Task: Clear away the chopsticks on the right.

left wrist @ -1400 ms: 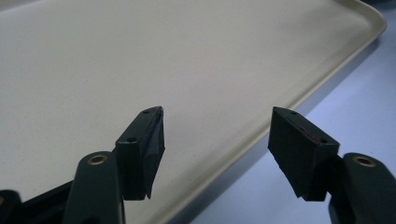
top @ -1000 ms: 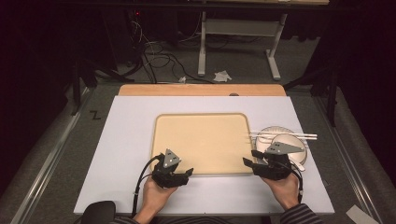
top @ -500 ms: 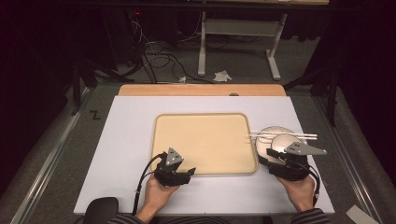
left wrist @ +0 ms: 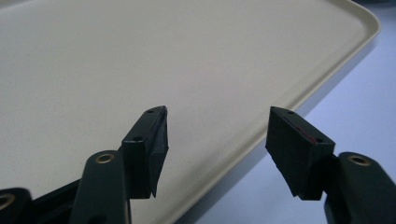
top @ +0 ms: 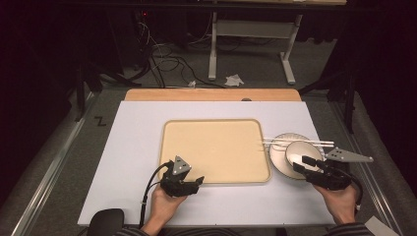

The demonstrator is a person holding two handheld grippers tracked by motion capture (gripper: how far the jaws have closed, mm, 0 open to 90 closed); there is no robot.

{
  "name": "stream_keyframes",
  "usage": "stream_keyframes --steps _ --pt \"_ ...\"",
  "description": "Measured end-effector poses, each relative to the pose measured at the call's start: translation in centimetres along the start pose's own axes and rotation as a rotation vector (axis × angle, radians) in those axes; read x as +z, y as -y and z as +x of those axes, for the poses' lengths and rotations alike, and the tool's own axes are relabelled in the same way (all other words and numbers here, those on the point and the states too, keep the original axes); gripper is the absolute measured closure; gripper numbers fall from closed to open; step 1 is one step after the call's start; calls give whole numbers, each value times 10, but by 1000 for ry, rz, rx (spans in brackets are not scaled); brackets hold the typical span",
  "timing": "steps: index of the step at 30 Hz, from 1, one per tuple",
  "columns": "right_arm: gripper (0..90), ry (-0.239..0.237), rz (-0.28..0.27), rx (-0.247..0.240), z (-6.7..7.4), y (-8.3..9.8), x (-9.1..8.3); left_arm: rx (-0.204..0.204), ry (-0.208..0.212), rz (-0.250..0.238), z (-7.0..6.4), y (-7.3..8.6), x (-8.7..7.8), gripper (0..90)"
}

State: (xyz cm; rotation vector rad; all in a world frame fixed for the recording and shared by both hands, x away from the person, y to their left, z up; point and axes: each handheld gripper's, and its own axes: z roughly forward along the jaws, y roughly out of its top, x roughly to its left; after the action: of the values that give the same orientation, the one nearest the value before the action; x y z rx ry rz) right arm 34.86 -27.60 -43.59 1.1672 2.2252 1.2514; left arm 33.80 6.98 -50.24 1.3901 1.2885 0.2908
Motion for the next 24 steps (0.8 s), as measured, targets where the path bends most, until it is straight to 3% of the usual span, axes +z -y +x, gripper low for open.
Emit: stream_keyframes --steps 5,15,24 --pt "521 26 -34 6 -18 4 -14 -1 -8 -1 0 0 -1 411" --pt "529 31 22 42 -42 6 -35 -7 -17 -12 1 -2 -6 411" --pt "606 91 38 28 -62 -5 -43 -36 -21 -18 5 -2 -14 391"
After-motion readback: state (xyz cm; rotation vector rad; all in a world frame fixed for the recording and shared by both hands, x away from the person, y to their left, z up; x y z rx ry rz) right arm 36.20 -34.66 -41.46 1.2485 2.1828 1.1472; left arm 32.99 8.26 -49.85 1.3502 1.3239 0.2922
